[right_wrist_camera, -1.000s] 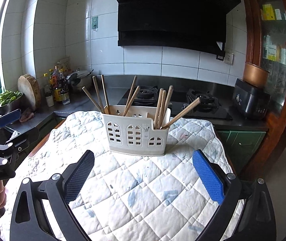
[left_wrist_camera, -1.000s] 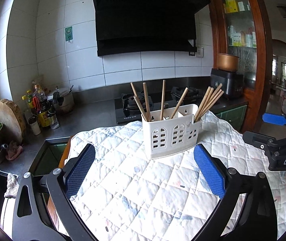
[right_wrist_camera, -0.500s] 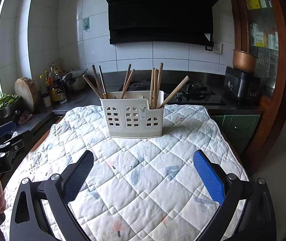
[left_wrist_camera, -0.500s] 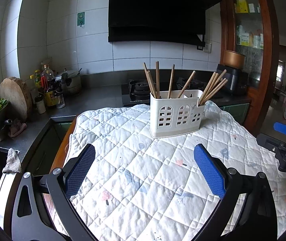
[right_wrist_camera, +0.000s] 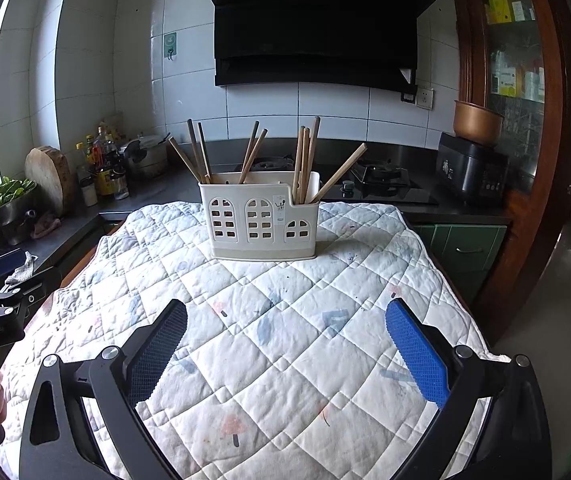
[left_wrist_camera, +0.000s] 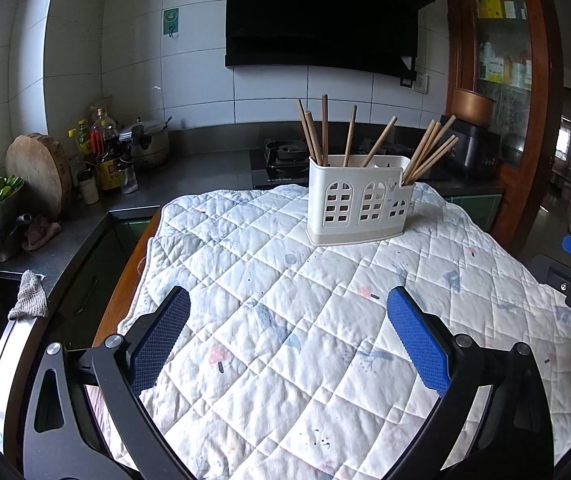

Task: Organize utensils

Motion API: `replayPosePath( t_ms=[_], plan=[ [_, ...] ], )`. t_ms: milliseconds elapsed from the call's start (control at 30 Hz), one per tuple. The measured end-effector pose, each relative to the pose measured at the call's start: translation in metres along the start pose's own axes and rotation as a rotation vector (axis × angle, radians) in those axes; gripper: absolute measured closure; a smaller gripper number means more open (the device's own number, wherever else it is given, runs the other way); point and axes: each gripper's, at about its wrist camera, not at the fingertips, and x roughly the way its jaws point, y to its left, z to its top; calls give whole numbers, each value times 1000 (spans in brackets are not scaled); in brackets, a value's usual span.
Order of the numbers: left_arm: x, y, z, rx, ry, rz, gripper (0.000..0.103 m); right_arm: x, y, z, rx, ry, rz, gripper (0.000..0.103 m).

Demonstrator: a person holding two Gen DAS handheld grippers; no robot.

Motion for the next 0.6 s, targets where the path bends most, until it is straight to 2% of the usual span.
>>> replayPosePath(
  t_ms=[600],
  plan=[
    [-8, -6, -9, 7, 13, -14, 5, -9, 4, -10, 2, 7, 10, 7]
  ],
)
